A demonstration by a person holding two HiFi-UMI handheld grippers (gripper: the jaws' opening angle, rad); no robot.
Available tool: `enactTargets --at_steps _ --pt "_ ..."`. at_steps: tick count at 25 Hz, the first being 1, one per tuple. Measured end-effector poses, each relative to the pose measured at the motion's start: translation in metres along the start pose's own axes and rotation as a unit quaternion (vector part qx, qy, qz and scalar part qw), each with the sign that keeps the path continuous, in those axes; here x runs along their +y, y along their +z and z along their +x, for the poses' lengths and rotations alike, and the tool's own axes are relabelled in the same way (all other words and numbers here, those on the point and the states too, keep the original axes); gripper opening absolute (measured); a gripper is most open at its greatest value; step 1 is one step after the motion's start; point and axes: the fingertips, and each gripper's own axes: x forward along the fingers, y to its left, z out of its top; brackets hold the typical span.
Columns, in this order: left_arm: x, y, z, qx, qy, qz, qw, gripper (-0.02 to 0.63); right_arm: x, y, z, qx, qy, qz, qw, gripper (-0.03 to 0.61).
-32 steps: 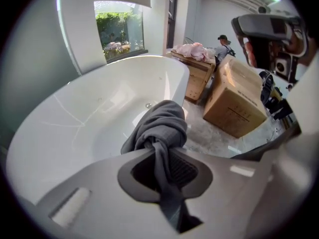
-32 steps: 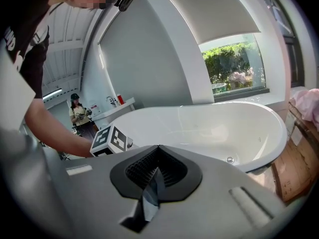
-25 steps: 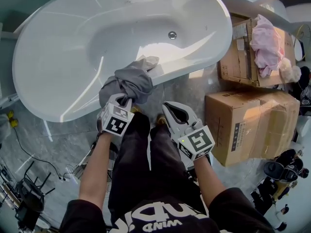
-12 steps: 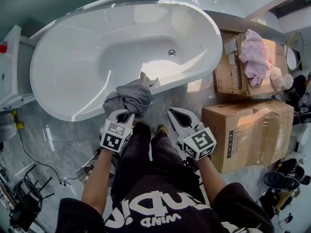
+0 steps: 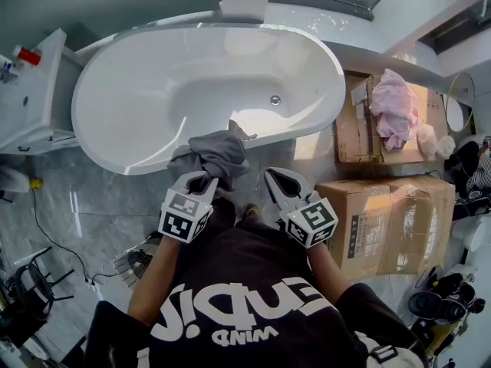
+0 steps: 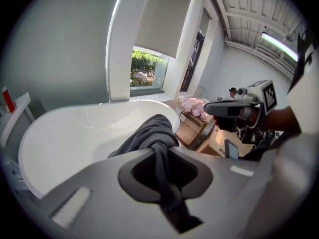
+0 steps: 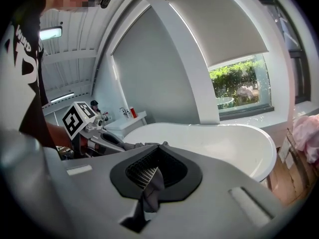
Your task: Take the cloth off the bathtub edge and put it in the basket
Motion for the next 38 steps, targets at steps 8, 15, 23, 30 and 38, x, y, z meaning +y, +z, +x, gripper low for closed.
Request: enactTargets --at_steps 8,15,23,30,38 --pt "-0.022 0.010 -0.021 -0.039 0.012 -0.031 0.9987 0.025 0.007 0.024 -0.007 -0.017 0.029 -0.031 0.999 0.009" --pt "-0.050 0.002 -0.054 -0.095 0.046 -0.088 0.9905 0.025 0.028 0.018 -0.014 -0.009 0.100 -0.076 0.992 0.009" --pt "-0.072 -0.029 -0.114 -0.165 0.112 -0.158 0.9670 0.025 0.076 0.005 -0.017 0.007 0.182 -0.116 0.976 0.009" --pt "-0.076 -0.057 -0.175 -0.212 0.168 -0.210 0.9396 0.025 0.146 0.004 0.001 0.025 0.270 -0.158 0.949 0.009" --pt "-0.071 -0.118 -0.258 -0.265 0.219 -0.274 0.8982 0.025 0.263 -0.023 0.014 0.042 0.349 -0.186 0.918 0.009"
